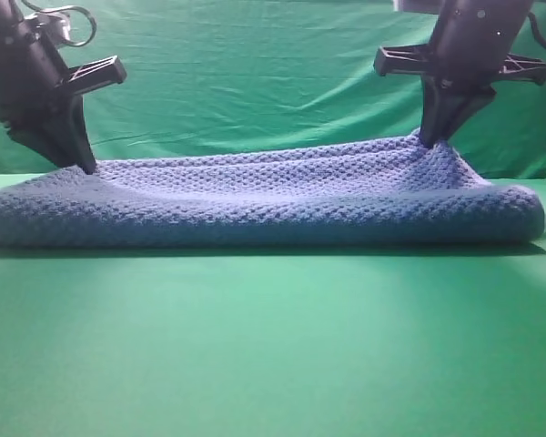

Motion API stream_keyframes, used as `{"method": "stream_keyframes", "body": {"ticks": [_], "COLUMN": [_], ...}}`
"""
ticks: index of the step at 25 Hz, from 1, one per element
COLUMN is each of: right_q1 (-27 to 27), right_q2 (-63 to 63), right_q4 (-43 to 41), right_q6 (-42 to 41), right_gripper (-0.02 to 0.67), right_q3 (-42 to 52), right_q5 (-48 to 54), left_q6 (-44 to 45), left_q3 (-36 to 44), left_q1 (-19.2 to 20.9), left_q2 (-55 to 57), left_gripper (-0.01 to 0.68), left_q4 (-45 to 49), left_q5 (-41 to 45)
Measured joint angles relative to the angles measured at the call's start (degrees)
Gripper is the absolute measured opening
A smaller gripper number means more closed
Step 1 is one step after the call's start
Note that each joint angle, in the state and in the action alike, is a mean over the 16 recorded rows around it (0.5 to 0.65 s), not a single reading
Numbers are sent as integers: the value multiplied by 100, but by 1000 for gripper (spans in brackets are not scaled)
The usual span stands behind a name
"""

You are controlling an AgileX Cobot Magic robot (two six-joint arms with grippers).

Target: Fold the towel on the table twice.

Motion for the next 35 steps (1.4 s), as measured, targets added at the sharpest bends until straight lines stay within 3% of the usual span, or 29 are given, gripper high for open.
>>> {"method": "stream_keyframes", "body": {"ticks": [4, 7, 10, 12, 15, 20, 25, 29, 35], "right_q1": [-39, -73, -107, -129, -154, -166, -154, -121, -71], "right_q2": [-94, -282, -581, -844, -1334, -2300, -3324, -4183, -5523], "right_q4": [-10, -16, -20, -22, -23, -24, -24, -19, -11], "right_q6": [30, 58, 90, 114, 144, 154, 156, 155, 106], "right_gripper": [332, 441, 509, 517, 454, 259, 91, 17, 0], "right_q3": [0, 0, 0, 0, 0, 0, 22, 162, 636], "right_q5": [63, 187, 402, 603, 968, 1651, 2323, 2691, 2894], "left_q6": [6, 10, 14, 17, 18, 18, 32, 87, 193], "left_q3": [-22, -85, -178, -244, -344, -494, -528, -404, 127], "left_q1": [3, 7, 10, 11, 13, 16, 16, 16, 16], "left_q2": [-127, -343, -662, -935, -1419, -2319, -3257, -4070, -5418], "left_gripper": [417, 495, 521, 494, 395, 198, 59, 7, 0], "left_q4": [107, 220, 334, 406, 495, 562, 564, 564, 564], "left_q5": [164, 409, 751, 999, 1373, 1993, 2473, 2709, 2847]}}
